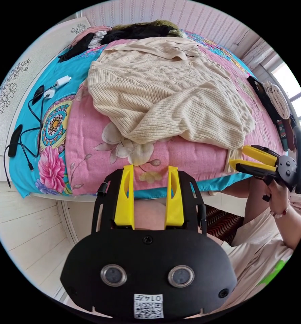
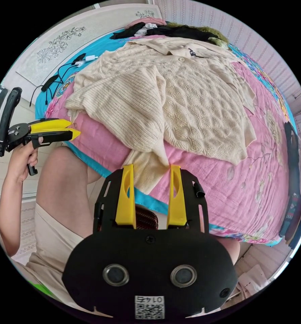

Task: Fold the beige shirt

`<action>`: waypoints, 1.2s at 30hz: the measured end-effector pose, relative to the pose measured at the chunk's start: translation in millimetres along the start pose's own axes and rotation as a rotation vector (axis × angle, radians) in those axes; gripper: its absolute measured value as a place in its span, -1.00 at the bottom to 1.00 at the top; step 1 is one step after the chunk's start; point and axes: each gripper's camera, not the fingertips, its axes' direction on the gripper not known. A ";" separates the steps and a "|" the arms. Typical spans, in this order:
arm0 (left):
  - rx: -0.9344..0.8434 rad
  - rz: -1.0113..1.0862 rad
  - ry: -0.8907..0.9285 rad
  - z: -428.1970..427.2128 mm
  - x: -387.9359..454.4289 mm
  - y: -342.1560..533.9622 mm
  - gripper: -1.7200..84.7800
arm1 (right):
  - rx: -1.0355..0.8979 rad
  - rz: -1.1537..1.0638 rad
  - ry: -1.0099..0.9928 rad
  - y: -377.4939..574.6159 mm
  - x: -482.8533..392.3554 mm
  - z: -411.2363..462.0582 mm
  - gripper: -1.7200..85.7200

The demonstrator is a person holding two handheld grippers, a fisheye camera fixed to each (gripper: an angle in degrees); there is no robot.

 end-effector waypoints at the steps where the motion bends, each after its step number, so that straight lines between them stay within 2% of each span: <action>1: -0.001 -0.003 0.000 -0.1 0.1 -1.3 -0.64 | 0.003 -0.006 0.008 0.7 -2.1 -1.1 -0.66; 5: -0.007 -0.005 -0.002 -0.3 0.0 -5.6 -0.64 | 0.041 -0.099 0.012 7.3 -12.4 -10.1 -0.85; 10: -0.009 -0.002 0.009 -1.2 -3.3 -10.5 -0.64 | 0.029 -0.227 -0.094 16.1 -16.8 -29.4 -0.91; 12: -0.007 0.001 0.015 -2.1 -5.0 -11.5 -0.64 | 0.039 -0.354 -0.117 24.1 -24.9 -46.4 -0.91; 15: -0.002 0.001 0.022 -7.0 -8.8 -11.5 -0.66 | -0.006 -0.679 -0.210 46.3 -47.9 -79.2 -0.92; 17: 0.004 -0.007 0.039 -11.2 -12.8 -10.1 -0.68 | -0.149 -0.896 -0.169 64.9 -64.2 -84.2 -0.92; 19: 0.001 -0.012 0.112 -15.5 -20.0 -7.5 -0.70 | -0.241 -0.959 -0.141 73.3 -67.6 -78.8 -0.91; 23: 0.021 -0.048 0.178 -25.4 -33.2 -0.4 -0.71 | -0.376 -1.016 -0.321 76.3 -71.4 -89.2 -0.90; 27: 0.058 -0.083 0.187 -36.4 -45.7 3.1 -0.72 | -0.417 -0.955 -0.215 63.4 -65.7 -93.9 -0.86; 32: 0.059 -0.069 0.195 -38.2 -47.2 -7.5 -0.73 | -0.577 -0.875 -0.353 51.1 -37.4 -102.4 -0.72; 36: 0.057 -0.041 0.208 -38.2 -40.6 -19.9 -0.73 | -0.531 -0.830 -0.329 49.9 -11.7 -120.8 -0.77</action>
